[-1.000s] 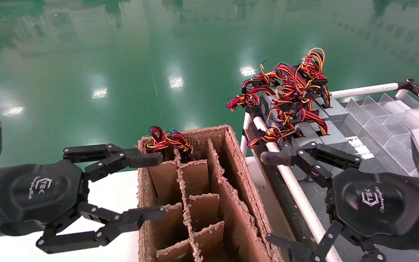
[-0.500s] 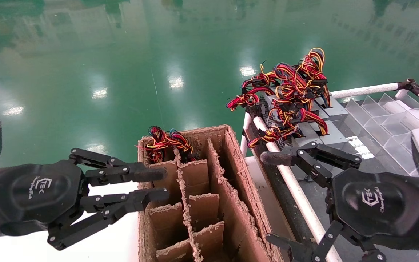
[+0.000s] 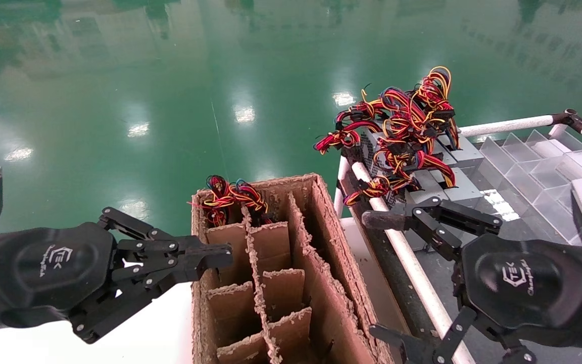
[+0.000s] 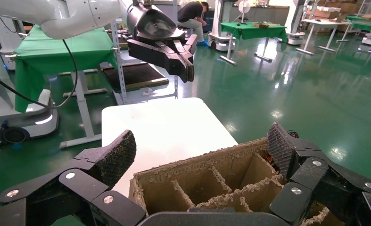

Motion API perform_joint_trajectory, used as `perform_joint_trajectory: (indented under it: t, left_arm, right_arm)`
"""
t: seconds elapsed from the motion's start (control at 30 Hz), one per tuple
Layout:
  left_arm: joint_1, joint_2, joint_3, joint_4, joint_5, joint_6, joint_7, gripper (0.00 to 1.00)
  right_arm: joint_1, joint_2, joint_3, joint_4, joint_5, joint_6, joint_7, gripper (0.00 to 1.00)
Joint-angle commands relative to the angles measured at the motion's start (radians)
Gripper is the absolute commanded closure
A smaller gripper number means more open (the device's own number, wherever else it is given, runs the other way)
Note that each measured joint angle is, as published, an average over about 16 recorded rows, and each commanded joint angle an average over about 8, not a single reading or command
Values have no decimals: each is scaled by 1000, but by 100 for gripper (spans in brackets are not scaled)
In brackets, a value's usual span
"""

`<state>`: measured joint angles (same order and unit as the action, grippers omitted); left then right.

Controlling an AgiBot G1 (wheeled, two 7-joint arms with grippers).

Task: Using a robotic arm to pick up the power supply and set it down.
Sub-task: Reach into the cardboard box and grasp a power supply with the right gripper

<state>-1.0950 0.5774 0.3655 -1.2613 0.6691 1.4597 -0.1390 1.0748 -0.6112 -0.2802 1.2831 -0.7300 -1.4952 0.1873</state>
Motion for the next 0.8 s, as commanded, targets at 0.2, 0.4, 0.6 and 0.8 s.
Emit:
perform_joint_trajectory:
  t: [0.2, 0.4, 0.6, 0.8]
  left_arm:
    - [0, 0, 0, 0, 0, 0, 0, 0]
    - [0, 0, 0, 0, 0, 0, 0, 0]
    - [0, 0, 0, 0, 0, 0, 0, 0]
    - [0, 0, 0, 0, 0, 0, 0, 0]
  right_arm:
    - [0, 0, 0, 0, 0, 0, 0, 0]
    - [14, -10, -8, -12, -24, 12, -4, 0]
    - [70, -60, -41, -72, -84, 30, -3, 0]
    - [165, -148, -96, -147, -201, 103, 14, 0]
